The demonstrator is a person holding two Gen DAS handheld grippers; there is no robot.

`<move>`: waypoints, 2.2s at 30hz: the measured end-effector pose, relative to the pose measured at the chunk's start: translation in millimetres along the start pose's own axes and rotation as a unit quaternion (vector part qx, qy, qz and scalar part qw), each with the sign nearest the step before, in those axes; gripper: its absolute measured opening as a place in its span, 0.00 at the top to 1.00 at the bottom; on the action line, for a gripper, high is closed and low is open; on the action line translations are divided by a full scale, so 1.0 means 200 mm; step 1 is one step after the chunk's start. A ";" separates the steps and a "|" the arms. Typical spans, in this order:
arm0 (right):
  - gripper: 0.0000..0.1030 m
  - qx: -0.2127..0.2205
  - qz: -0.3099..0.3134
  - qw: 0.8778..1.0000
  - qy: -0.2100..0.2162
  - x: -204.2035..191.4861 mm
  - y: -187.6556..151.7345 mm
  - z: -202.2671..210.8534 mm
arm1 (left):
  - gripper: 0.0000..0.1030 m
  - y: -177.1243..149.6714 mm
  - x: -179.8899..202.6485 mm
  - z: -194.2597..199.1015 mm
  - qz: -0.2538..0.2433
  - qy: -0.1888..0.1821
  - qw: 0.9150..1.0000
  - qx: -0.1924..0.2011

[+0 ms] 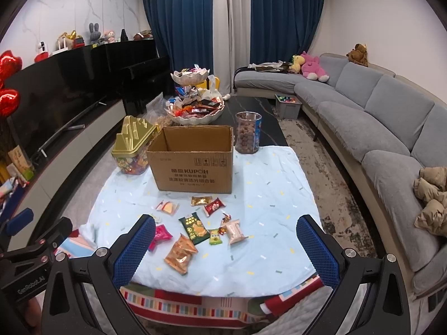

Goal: Organize snacks

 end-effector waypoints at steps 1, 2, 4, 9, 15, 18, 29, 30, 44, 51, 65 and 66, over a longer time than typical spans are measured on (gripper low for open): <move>0.01 0.000 0.000 1.000 0.000 0.00 0.00 0.00 | 0.02 0.00 0.00 0.00 0.000 0.000 1.000 0.000; 0.01 0.001 0.000 1.000 0.000 0.00 0.00 0.00 | 0.02 0.00 0.00 0.00 0.000 0.000 1.000 0.001; 0.01 0.002 0.000 1.000 0.000 0.00 0.00 0.00 | 0.02 0.00 0.00 0.00 0.000 0.000 1.000 0.001; 0.01 0.003 0.001 1.000 0.000 0.00 0.01 0.01 | 0.02 0.00 0.00 0.00 0.000 0.000 1.000 0.001; 0.01 0.004 0.000 1.000 -0.001 0.00 0.00 0.00 | 0.02 0.00 0.00 0.00 0.000 0.001 1.000 0.001; 0.01 0.004 0.000 1.000 0.000 0.00 0.00 0.00 | 0.02 0.00 0.00 0.00 0.000 0.001 1.000 0.002; 0.01 0.004 0.000 1.000 -0.001 -0.01 0.00 0.00 | 0.02 0.00 0.00 0.00 -0.001 0.001 1.000 0.002; 0.01 0.004 0.000 1.000 -0.001 -0.01 0.00 0.00 | 0.02 0.00 0.01 0.00 -0.001 0.001 1.000 0.002; 0.01 0.004 0.000 1.000 -0.001 -0.01 -0.01 0.00 | 0.02 0.00 0.01 0.00 -0.001 0.001 1.000 0.002; 0.01 0.004 0.000 1.000 0.000 -0.01 -0.01 0.00 | 0.02 0.00 0.01 0.00 -0.001 0.001 1.000 0.003; 0.01 0.009 0.002 1.000 0.002 -0.02 -0.01 0.01 | 0.02 0.00 0.01 0.00 -0.002 0.001 1.000 0.005; 0.01 0.009 0.002 1.000 0.002 -0.02 -0.02 0.01 | 0.02 0.00 0.01 0.00 -0.002 0.001 1.000 0.004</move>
Point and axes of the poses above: each gripper's, at about its wrist camera, not at the fingertips, and z roughly against the way its jaws point, x to its right, y to its top, the point moved 2 cm from there along -z, roughly the way its jaws point, and after that the axes turned 7 degrees about -x, right-handed, at the moved point
